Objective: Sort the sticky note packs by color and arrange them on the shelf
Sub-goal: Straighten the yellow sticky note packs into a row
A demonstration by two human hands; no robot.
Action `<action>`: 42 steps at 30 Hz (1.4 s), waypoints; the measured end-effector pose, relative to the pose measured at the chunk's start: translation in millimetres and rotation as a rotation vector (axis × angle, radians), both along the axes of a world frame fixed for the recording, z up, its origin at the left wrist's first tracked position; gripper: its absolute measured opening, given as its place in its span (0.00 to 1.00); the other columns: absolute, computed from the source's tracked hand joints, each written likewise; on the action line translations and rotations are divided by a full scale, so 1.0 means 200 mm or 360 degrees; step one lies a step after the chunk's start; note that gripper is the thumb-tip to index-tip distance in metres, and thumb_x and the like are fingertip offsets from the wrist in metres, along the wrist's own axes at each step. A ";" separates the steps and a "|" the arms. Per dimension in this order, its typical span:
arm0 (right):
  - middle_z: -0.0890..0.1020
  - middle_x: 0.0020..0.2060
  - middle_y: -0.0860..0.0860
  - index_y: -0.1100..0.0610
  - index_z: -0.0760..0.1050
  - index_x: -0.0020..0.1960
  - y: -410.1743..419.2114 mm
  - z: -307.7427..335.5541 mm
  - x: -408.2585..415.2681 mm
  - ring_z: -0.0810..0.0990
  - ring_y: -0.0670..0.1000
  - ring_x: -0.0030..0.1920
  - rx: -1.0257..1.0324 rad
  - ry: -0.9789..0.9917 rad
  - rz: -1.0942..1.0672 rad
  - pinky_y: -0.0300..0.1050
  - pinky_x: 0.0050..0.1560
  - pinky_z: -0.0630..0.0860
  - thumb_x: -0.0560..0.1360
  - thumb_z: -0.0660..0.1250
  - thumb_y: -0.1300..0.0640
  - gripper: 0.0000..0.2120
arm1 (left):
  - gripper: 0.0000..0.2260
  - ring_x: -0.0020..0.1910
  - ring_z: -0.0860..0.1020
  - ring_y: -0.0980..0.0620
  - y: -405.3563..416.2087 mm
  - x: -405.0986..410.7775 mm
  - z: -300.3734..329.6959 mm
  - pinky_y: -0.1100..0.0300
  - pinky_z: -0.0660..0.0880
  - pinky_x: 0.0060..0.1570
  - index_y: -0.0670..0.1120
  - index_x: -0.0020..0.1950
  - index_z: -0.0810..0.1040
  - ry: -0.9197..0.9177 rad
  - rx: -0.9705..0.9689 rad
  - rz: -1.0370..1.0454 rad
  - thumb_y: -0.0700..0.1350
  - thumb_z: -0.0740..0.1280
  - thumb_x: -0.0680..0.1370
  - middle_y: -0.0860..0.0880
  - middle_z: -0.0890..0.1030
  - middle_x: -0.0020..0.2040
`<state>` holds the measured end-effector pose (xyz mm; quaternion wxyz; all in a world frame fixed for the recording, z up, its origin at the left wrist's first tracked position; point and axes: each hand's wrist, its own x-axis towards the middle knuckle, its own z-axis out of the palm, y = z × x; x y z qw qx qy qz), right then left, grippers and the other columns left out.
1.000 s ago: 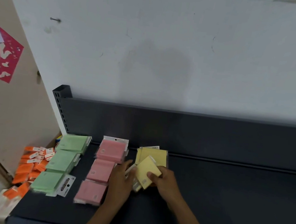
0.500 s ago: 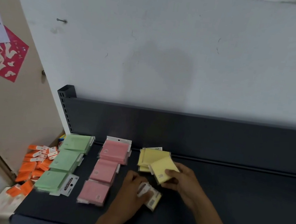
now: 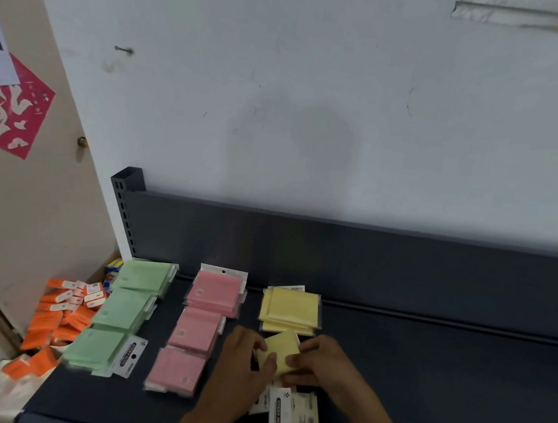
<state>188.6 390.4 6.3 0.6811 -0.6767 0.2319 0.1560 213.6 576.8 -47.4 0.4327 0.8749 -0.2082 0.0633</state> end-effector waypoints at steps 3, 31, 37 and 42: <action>0.84 0.43 0.60 0.61 0.72 0.51 0.06 0.00 0.01 0.83 0.53 0.30 -0.0503 -0.0164 0.0064 0.48 0.32 0.81 0.71 0.77 0.61 0.15 | 0.03 0.52 0.72 0.61 -0.02 0.06 0.01 0.64 0.70 0.49 0.55 0.50 0.71 -0.0047 0.0040 0.0005 0.48 0.65 0.79 0.58 0.70 0.51; 0.83 0.43 0.54 0.60 0.81 0.49 0.03 -0.11 0.31 0.82 0.52 0.44 -0.1308 -0.0434 -0.0277 0.45 0.43 0.80 0.75 0.72 0.55 0.08 | 0.10 0.55 0.78 0.51 -0.18 0.35 0.07 0.65 0.69 0.48 0.44 0.62 0.77 0.0260 -0.0195 0.0314 0.41 0.66 0.81 0.49 0.79 0.55; 0.84 0.44 0.61 0.72 0.80 0.48 -0.06 -0.05 0.25 0.83 0.59 0.47 -0.0947 -0.0432 -0.0541 0.54 0.49 0.80 0.77 0.61 0.68 0.10 | 0.13 0.55 0.78 0.53 -0.10 0.37 0.10 0.61 0.73 0.56 0.42 0.64 0.78 0.0297 -0.0395 0.0538 0.36 0.67 0.80 0.48 0.81 0.57; 0.84 0.49 0.65 0.74 0.78 0.51 -0.05 -0.10 0.26 0.82 0.61 0.51 -0.0860 -0.0477 -0.0465 0.59 0.52 0.80 0.77 0.59 0.70 0.11 | 0.12 0.56 0.78 0.50 -0.11 0.37 0.09 0.60 0.72 0.57 0.42 0.64 0.78 0.0283 -0.0399 0.0597 0.37 0.66 0.80 0.46 0.81 0.58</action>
